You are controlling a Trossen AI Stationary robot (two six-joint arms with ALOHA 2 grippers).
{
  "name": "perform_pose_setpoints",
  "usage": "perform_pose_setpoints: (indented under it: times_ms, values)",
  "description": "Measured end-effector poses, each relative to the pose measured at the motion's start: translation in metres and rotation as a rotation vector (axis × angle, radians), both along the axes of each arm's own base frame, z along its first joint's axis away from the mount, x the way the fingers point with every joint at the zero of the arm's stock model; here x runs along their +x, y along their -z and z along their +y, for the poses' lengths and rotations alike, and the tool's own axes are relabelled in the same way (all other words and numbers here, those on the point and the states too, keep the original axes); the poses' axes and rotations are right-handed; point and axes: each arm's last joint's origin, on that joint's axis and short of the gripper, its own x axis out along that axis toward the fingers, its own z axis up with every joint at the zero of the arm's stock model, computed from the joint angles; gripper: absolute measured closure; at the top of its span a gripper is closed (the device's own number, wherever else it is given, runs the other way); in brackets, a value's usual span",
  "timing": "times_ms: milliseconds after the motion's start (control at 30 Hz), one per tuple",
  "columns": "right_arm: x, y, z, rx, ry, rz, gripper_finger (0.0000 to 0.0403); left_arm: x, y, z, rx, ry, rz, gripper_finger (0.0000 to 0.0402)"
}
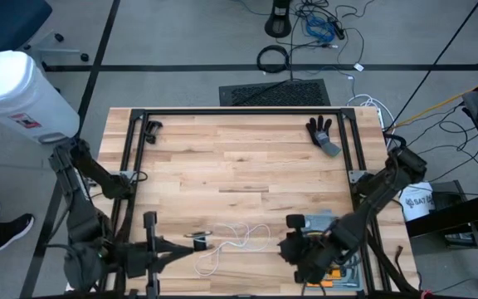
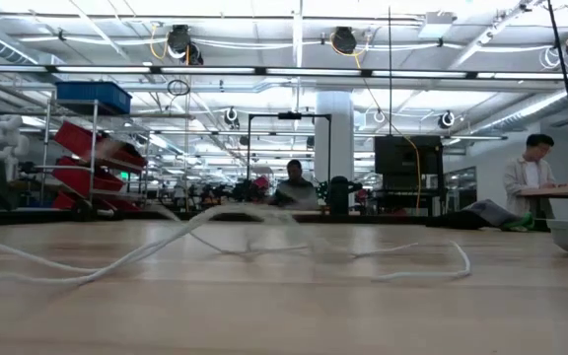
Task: Coil cords
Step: Coil the white cable wire onto the spool
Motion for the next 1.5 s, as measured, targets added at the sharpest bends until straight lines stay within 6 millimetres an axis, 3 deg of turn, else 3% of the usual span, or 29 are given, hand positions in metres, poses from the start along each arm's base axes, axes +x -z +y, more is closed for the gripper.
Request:
perform_pose_setpoints:
  times_ms: [133,300,467,633,800,1000,1167,1500]
  values:
    - [0.004,-0.003,0.008,-0.009,0.028,-0.119,0.0261,0.004,0.007,-0.006,-0.001,0.01,0.012,0.04]
    - [0.025,-0.016,0.01,-0.016,-0.023,-0.312,0.0219,0.013,0.019,-0.015,0.021,0.007,0.033,0.04]
    - [0.056,-0.022,0.017,-0.075,-0.087,-0.553,0.0213,0.02,0.019,-0.013,-0.011,0.064,0.041,0.04]
    - [0.089,-0.001,0.02,-0.135,-0.102,-0.681,0.0227,0.024,0.02,-0.012,-0.035,0.091,0.043,0.04]
    - [0.113,0.029,0.013,-0.162,-0.068,-0.679,0.0238,0.025,0.021,-0.014,-0.036,0.101,0.044,0.04]
    - [0.131,0.055,0.0,-0.055,-0.086,-0.61,0.0236,0.025,0.021,-0.015,-0.043,0.117,0.042,0.04]
    - [0.138,0.065,-0.007,-0.04,-0.049,-0.587,0.024,0.025,0.021,-0.015,-0.044,0.117,0.041,0.04]
    - [0.139,0.067,-0.008,-0.039,-0.045,-0.591,0.0271,0.024,0.019,-0.015,-0.06,0.119,0.029,0.04]
